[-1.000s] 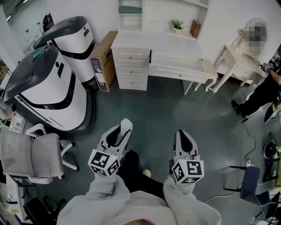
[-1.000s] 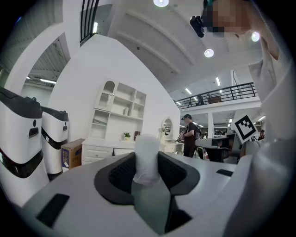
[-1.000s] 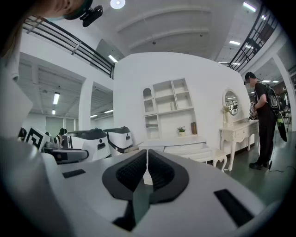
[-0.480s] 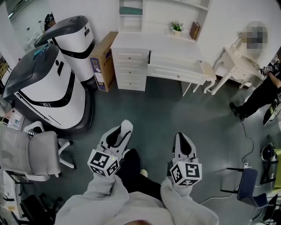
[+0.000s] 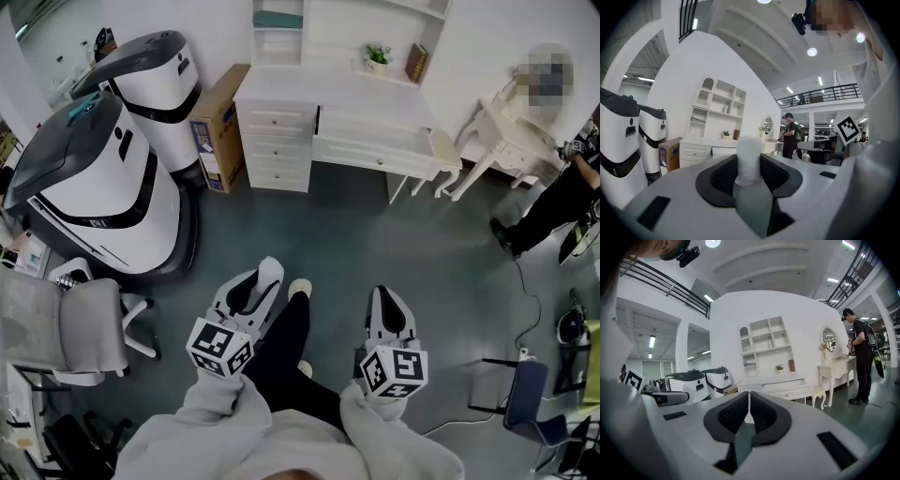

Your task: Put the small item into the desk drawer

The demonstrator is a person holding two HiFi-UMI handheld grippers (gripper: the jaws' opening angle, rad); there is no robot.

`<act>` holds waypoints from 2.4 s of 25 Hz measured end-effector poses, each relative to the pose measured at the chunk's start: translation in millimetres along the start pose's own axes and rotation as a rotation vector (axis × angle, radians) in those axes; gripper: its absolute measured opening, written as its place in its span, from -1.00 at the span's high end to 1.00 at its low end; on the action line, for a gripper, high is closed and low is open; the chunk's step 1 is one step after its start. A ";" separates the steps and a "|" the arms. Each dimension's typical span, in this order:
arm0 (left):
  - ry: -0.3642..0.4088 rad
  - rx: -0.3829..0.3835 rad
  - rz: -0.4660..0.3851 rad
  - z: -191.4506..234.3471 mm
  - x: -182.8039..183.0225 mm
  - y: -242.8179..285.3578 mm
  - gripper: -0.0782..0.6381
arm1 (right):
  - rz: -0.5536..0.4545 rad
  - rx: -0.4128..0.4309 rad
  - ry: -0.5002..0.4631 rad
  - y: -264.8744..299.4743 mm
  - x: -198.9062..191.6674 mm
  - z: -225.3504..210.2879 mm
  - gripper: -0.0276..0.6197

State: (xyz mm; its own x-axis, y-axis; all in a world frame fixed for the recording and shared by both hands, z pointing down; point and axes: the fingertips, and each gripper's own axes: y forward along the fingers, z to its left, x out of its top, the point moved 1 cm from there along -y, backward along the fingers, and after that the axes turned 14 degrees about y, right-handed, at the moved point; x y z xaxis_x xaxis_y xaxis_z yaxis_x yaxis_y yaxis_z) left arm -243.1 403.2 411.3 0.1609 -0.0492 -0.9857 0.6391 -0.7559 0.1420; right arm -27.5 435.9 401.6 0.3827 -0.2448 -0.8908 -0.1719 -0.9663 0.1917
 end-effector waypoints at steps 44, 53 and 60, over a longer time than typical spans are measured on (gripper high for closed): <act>0.009 -0.104 -0.034 169.7 37.4 271.6 0.31 | -0.037 -0.085 0.022 269.2 98.8 -62.0 0.80; -0.012 -0.124 -0.014 173.0 25.2 270.4 0.31 | -0.047 -0.105 0.031 270.2 99.7 -62.8 0.80; -0.028 -0.105 -0.024 176.7 22.3 275.5 0.31 | -0.025 -0.064 -0.007 279.6 99.2 -56.4 0.80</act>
State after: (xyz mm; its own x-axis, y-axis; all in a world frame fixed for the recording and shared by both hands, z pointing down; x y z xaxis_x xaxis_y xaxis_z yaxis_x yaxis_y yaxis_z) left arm -196.3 78.5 412.5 0.1251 -0.0512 -0.9908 0.7179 -0.6846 0.1260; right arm 13.5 136.9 390.1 0.3798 -0.2201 -0.8985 -0.1039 -0.9753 0.1950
